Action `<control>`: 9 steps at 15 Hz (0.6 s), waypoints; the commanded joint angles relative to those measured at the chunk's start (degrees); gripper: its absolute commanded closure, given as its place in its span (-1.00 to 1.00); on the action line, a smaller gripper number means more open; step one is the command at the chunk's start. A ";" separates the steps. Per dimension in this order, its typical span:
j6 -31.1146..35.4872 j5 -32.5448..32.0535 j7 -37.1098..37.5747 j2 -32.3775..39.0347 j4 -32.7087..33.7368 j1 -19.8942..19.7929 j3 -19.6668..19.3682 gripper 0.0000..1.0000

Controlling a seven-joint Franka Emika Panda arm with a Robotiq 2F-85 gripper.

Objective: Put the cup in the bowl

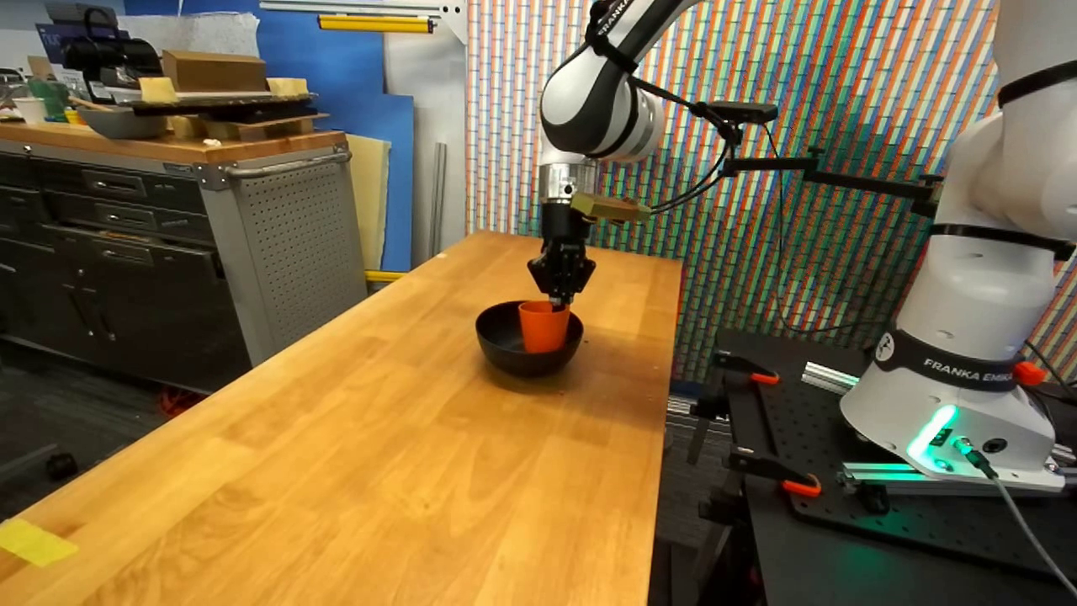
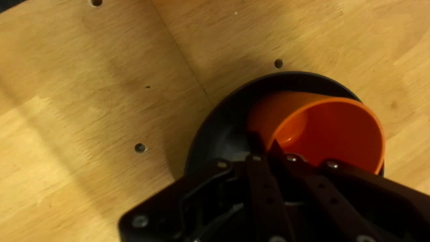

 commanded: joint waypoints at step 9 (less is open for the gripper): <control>2.04 -5.61 -0.90 -4.90 -1.43 0.17 -0.83 -0.82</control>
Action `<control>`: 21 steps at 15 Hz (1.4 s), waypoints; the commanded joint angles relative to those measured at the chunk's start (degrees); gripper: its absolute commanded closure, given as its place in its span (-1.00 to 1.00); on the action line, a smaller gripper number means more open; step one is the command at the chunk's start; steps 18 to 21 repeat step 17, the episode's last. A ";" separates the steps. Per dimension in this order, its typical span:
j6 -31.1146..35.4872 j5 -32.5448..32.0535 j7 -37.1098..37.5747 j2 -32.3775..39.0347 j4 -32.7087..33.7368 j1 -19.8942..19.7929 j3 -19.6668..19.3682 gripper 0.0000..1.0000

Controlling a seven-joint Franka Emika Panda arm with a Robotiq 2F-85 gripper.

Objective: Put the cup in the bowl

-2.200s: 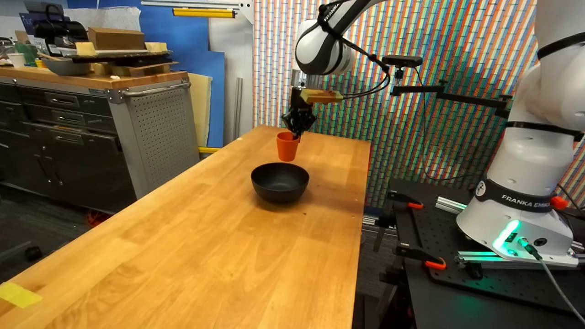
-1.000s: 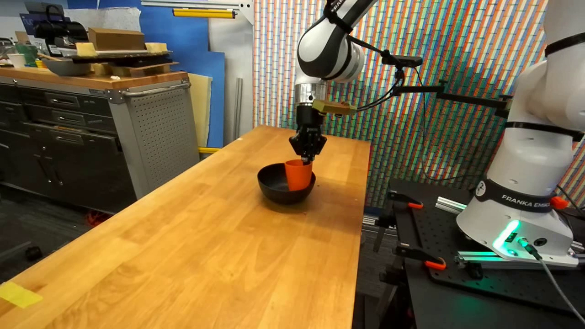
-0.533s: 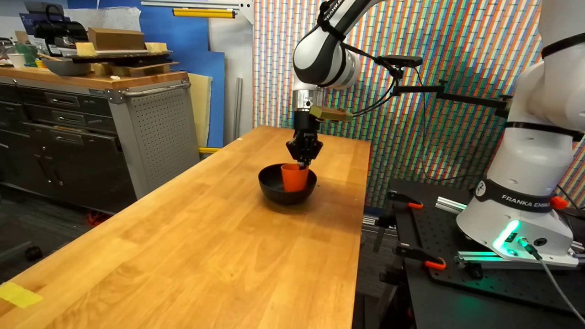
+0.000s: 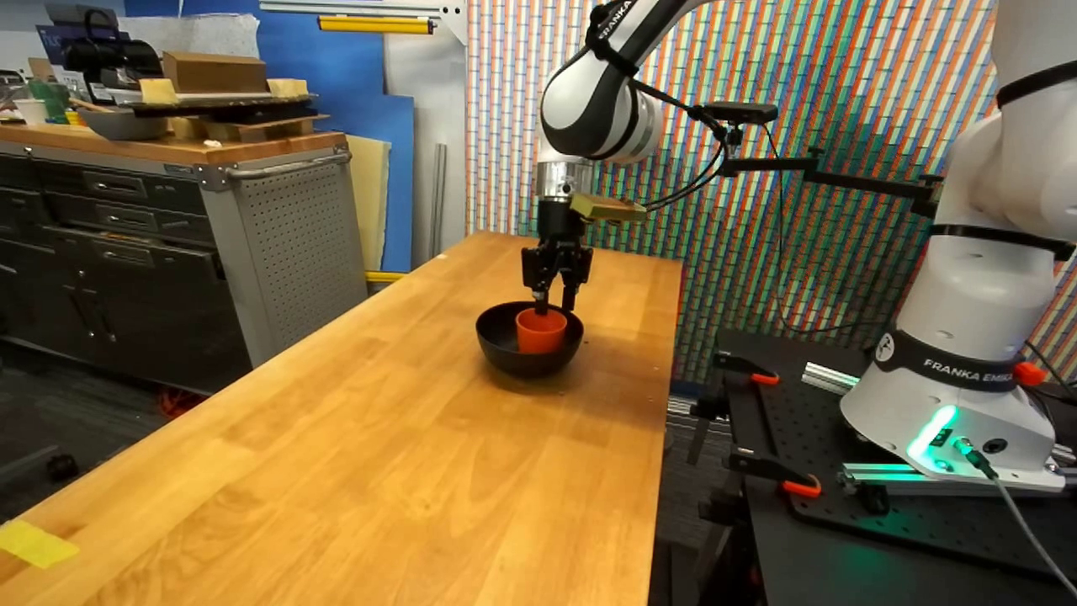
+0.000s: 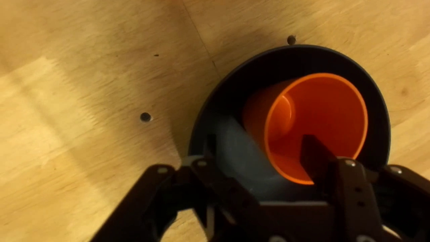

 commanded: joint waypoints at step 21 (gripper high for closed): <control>-33.34 -25.30 4.48 -21.48 -0.33 0.38 -1.28 -1.00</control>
